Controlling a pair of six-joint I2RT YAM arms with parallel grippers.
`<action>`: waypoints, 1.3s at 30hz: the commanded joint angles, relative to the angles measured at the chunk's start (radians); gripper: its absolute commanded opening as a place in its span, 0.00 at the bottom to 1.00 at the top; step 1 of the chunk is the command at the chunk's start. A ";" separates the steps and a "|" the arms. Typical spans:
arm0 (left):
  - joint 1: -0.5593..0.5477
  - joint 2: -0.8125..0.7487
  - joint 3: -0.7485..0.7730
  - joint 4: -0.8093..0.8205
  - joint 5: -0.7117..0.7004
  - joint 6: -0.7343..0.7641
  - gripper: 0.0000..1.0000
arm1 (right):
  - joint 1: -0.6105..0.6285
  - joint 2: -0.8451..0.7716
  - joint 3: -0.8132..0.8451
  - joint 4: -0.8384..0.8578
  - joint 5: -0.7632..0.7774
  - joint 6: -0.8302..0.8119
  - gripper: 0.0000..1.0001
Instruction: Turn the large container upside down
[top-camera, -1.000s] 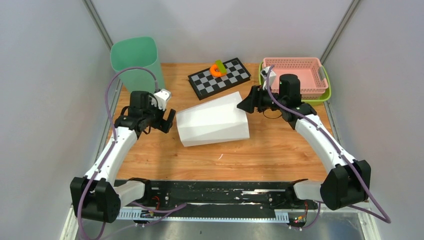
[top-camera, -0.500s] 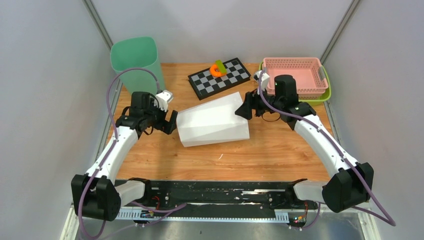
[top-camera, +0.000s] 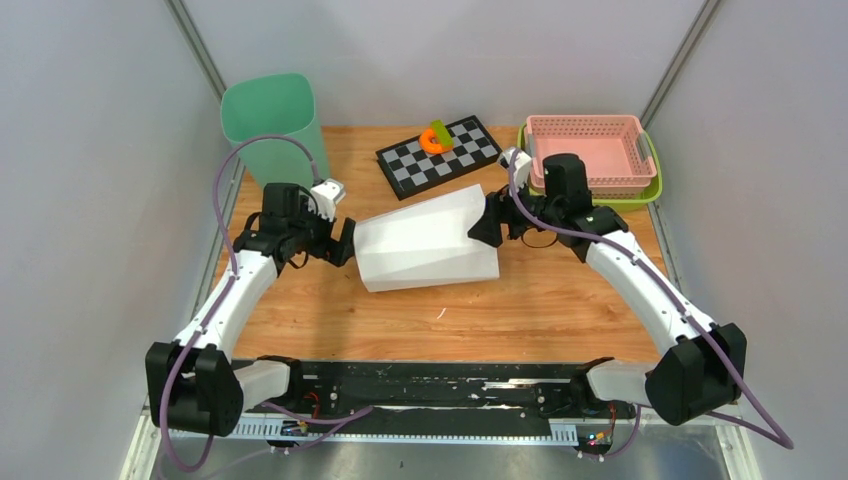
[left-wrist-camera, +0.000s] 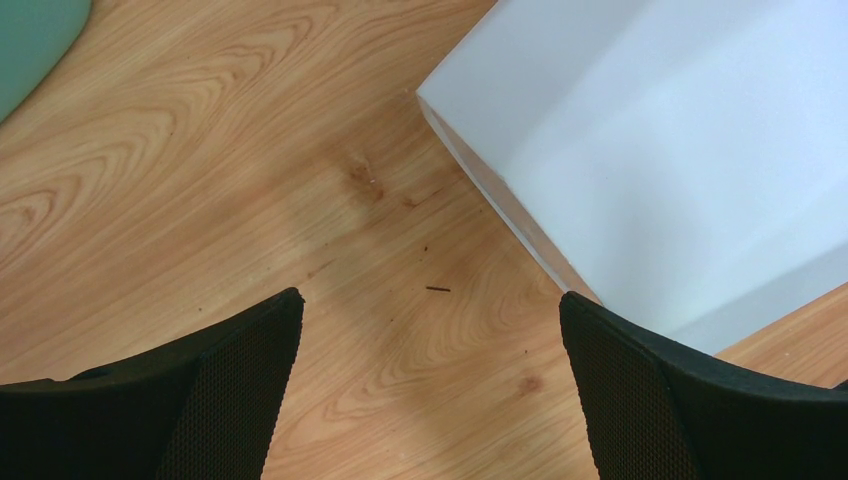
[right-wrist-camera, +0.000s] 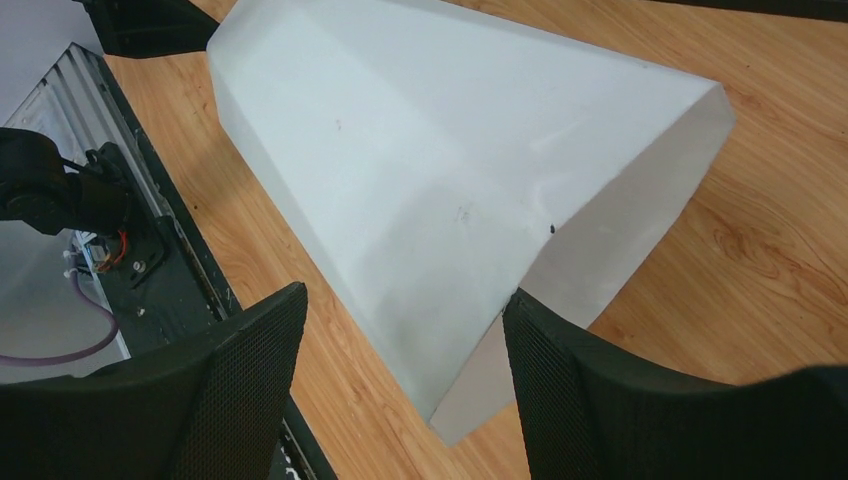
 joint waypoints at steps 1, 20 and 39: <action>0.001 0.006 -0.008 0.052 0.098 -0.034 1.00 | 0.040 -0.006 -0.021 -0.019 -0.048 -0.033 0.74; 0.000 0.021 0.025 0.115 0.287 -0.177 1.00 | 0.051 0.039 0.024 -0.060 -0.123 -0.017 0.75; 0.061 0.020 0.020 0.233 0.509 -0.359 1.00 | 0.006 0.043 -0.001 -0.072 -0.057 -0.039 0.75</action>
